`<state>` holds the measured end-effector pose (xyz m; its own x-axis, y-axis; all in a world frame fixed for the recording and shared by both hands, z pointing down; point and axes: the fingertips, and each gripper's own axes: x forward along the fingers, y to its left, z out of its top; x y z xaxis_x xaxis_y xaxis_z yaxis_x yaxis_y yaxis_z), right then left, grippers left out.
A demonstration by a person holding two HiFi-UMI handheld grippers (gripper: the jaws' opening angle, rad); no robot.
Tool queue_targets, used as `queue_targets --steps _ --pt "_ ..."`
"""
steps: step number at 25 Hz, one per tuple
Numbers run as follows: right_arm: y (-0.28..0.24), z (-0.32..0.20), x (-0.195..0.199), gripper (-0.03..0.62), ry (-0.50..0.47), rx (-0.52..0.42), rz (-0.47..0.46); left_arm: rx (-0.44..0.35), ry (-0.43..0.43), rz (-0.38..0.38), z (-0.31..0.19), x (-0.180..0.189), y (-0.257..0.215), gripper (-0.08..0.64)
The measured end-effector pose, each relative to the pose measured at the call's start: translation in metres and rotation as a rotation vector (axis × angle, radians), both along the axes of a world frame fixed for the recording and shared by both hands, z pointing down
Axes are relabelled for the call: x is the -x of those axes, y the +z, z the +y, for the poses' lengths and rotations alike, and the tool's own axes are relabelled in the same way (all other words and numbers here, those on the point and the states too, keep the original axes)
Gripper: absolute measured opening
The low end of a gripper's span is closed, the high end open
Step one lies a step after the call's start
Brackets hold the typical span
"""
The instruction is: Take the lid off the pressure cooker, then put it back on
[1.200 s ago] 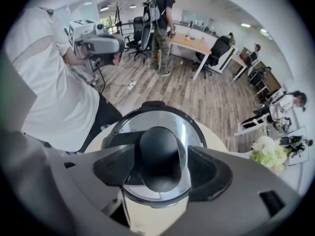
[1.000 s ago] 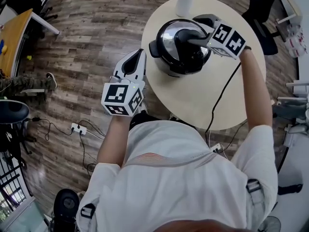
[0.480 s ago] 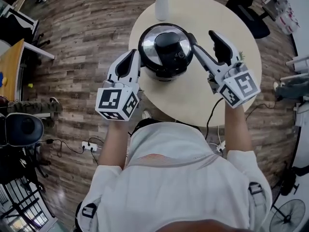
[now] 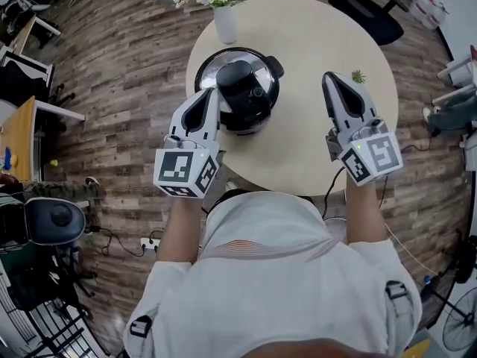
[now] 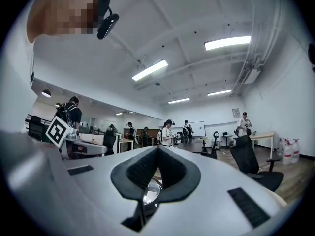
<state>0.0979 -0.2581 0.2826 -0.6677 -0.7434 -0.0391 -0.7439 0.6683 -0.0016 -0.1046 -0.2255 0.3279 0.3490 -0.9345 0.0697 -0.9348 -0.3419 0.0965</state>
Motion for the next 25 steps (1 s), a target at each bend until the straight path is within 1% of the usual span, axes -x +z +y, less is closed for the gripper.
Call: queue_targets --steps 6,8,14,25 --pt "-0.001 0.003 -0.004 0.000 0.001 -0.023 0.044 -0.001 0.010 -0.012 0.004 -0.015 -0.001 0.006" --pt "-0.001 0.005 -0.001 0.000 -0.006 -0.034 0.067 0.002 0.013 -0.011 0.005 -0.016 0.000 0.005" --pt "0.003 0.006 0.014 0.000 -0.038 -0.025 0.104 0.003 0.018 -0.011 0.009 -0.010 0.000 0.006" --pt "0.010 0.010 0.039 0.000 -0.089 -0.005 0.119 -0.006 0.031 -0.002 0.009 -0.008 -0.006 0.006"
